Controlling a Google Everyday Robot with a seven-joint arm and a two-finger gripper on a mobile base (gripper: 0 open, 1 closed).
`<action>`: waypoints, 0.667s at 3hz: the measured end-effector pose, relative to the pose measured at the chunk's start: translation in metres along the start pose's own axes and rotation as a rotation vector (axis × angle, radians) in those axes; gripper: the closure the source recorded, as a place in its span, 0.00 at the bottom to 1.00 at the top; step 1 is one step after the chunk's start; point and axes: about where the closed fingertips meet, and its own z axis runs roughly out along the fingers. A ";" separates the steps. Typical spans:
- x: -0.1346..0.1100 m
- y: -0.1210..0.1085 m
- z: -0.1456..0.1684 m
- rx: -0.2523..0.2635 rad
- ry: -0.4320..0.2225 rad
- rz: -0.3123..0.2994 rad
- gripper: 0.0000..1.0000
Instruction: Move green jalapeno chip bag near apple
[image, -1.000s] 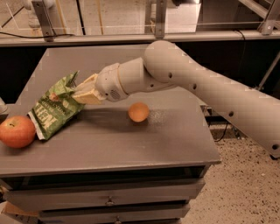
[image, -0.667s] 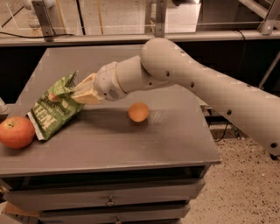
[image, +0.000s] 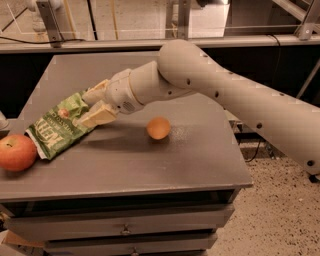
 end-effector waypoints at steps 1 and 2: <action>0.000 -0.001 -0.001 0.003 0.010 -0.011 0.00; 0.003 -0.017 -0.012 0.050 0.020 -0.008 0.00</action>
Offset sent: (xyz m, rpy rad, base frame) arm 0.0381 -0.0322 0.0149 -0.0094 -0.0564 -0.1133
